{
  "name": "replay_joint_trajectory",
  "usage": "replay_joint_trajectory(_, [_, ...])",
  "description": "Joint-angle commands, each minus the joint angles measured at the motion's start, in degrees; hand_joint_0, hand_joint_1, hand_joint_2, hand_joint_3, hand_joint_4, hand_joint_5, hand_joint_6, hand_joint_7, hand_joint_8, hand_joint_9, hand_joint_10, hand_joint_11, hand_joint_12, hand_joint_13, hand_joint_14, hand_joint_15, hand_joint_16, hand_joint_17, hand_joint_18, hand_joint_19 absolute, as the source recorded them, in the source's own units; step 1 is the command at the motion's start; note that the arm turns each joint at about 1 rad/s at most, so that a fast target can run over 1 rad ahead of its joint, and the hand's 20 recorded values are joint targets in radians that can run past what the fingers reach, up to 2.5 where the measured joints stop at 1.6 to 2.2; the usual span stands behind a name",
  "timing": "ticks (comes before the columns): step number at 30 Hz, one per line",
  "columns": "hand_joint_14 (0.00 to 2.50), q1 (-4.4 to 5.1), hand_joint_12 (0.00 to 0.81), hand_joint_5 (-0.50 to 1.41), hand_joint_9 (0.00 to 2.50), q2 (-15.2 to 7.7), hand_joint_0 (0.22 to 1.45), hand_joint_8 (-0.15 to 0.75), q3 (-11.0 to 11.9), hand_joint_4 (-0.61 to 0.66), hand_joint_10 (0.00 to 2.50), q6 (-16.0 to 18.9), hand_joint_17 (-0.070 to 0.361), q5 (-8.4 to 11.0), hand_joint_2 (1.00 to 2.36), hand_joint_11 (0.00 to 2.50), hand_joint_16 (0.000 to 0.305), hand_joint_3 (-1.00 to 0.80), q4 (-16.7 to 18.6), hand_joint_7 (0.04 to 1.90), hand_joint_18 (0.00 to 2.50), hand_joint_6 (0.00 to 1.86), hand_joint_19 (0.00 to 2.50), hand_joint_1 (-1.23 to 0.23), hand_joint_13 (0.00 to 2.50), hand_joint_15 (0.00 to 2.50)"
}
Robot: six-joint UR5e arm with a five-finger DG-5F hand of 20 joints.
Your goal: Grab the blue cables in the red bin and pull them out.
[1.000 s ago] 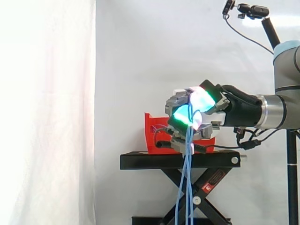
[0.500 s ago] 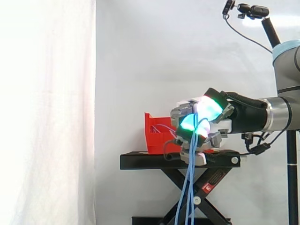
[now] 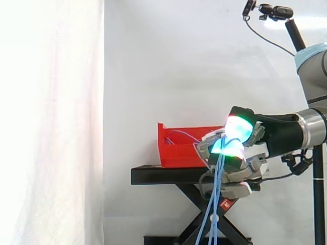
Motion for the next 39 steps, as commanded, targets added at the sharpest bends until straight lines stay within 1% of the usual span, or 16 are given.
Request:
replay_joint_trajectory(1, [1.08, 0.02, 0.286, 0.52, 0.96, 0.0, 0.94, 0.212, 0.02, -0.02, 0.33, 4.06, 0.096, 0.04, 1.0, 1.56, 0.043, -1.0, -2.51, 0.46, 0.89, 0.89, 1.07, -0.93, 1.12, 1.35])
replay_joint_trajectory(2, [1.09, 0.02, 0.285, 0.52, 0.96, 0.0, 0.94, 0.211, 0.02, -0.02, 0.33, 4.59, 0.096, 0.04, 1.0, 1.56, 0.043, -1.0, -2.6, 0.47, 0.89, 0.89, 1.07, -0.93, 1.12, 1.35])
replay_joint_trajectory(6, [1.09, -0.06, 0.288, 0.52, 0.96, 0.0, 0.94, 0.208, 0.02, -0.02, 0.33, 9.69, 0.095, -0.05, 1.0, 1.56, 0.042, -1.0, -3.04, 0.46, 0.89, 0.9, 1.08, -0.93, 1.12, 1.35])
replay_joint_trajectory(9, [1.08, -0.15, 0.288, 0.52, 0.96, 0.0, 0.94, 0.209, 0.02, -0.02, 0.33, 9.95, 0.096, -0.14, 1.0, 1.56, 0.043, -1.0, -3.57, 0.46, 0.89, 0.9, 1.07, -0.93, 1.11, 1.37])
replay_joint_trajectory(14, [1.09, 0.11, 0.288, 0.52, 0.96, 0.0, 0.94, 0.211, 0.02, -0.02, 0.33, 9.6, 0.095, -0.22, 1.0, 1.56, 0.042, -1.0, -3.66, 0.46, 0.89, 0.89, 1.08, -0.93, 1.12, 1.35])
replay_joint_trajectory(18, [1.09, 0.9, 0.285, 0.52, 0.96, 0.0, 0.94, 0.211, 0.02, -0.03, 0.33, 8.99, 0.095, -0.31, 1.0, 1.56, 0.042, -1.0, -3.04, 0.47, 0.89, 0.89, 1.07, -0.93, 1.11, 1.34])
replay_joint_trajectory(19, [1.09, 1.52, 0.285, 0.52, 0.96, 0.0, 0.93, 0.21, 0.02, -0.03, 0.32, 5.47, 0.095, -1.54, 1.0, 1.56, 0.042, -1.0, -1.2, 0.47, 0.89, 0.89, 1.09, -0.92, 1.11, 1.35])
replay_joint_trajectory(20, [1.09, 1.6, 0.285, 0.52, 0.96, 0.0, 0.93, 0.21, 0.11, -0.02, 0.32, 4.33, 0.095, -1.89, 1.0, 1.56, 0.042, -1.0, -0.49, 0.47, 0.89, 0.89, 1.08, -0.92, 1.11, 1.35])
replay_joint_trajectory(21, [1.09, 1.6, 0.284, 0.52, 0.96, 0.0, 0.93, 0.211, 0.11, -0.02, 0.32, 1.52, 0.096, -2.6, 1.0, 1.56, 0.043, -1.0, 1.0, 0.47, 0.89, 0.89, 1.07, -0.92, 1.11, 1.36])
replay_joint_trajectory(22, [1.09, 1.6, 0.288, 0.52, 0.96, 0.0, 0.93, 0.205, 0.28, -0.03, 0.32, -2.79, 0.095, -4.09, 1.0, 1.56, 0.042, -1.0, 3.55, 0.47, 0.89, 0.89, 1.08, -0.92, 1.11, 1.34])
replay_joint_trajectory(25, [1.1, 1.6, 0.288, 0.52, 0.96, 0.0, 0.93, 0.213, 0.55, -0.03, 0.32, -6.57, 0.095, -6.55, 1.0, 1.56, 0.042, -1.0, 6.01, 0.47, 0.89, 0.89, 1.08, -0.92, 1.11, 1.34])
replay_joint_trajectory(27, [1.09, 1.52, 0.289, 0.52, 0.96, 0.0, 0.93, 0.21, 0.55, -0.03, 0.31, -7.89, 0.095, -7.26, 1.0, 1.56, 0.042, -1.0, 6.8, 0.46, 0.89, 0.89, 1.08, -0.92, 1.11, 1.36])
replay_joint_trajectory(30, [1.1, 1.52, 0.287, 0.52, 0.96, -0.09, 0.91, 0.205, 0.63, -0.02, 0.31, -7.71, 0.095, -7.17, 1.0, 1.57, 0.042, -1.0, 6.63, 0.47, 0.89, 0.88, 1.08, -0.91, 1.11, 1.34])
replay_joint_trajectory(35, [1.1, 1.43, 0.291, 0.52, 0.95, 0.0, 0.86, 0.21, 0.55, 0.0, 0.3, -6.39, 0.097, -6.99, 1.0, 1.58, 0.043, -1.0, 4.6, 0.48, 0.88, 0.83, 1.08, -0.89, 1.11, 1.35])
replay_joint_trajectory(36, [1.1, 1.43, 0.292, 0.51, 0.95, -0.09, 0.85, 0.211, 0.55, 0.0, 0.3, -2.97, 0.097, -6.73, 1.0, 1.57, 0.043, -1.0, 1.53, 0.48, 0.88, 0.83, 1.09, -0.89, 1.11, 1.34])
replay_joint_trajectory(39, [1.11, 1.43, 0.298, 0.48, 0.93, 0.0, 0.82, 0.223, 0.55, 0.04, 0.31, -0.51, 0.1, -6.73, 1.0, 1.57, 0.044, -1.0, -0.23, 0.47, 0.88, 0.84, 1.07, -0.92, 1.1, 1.34])
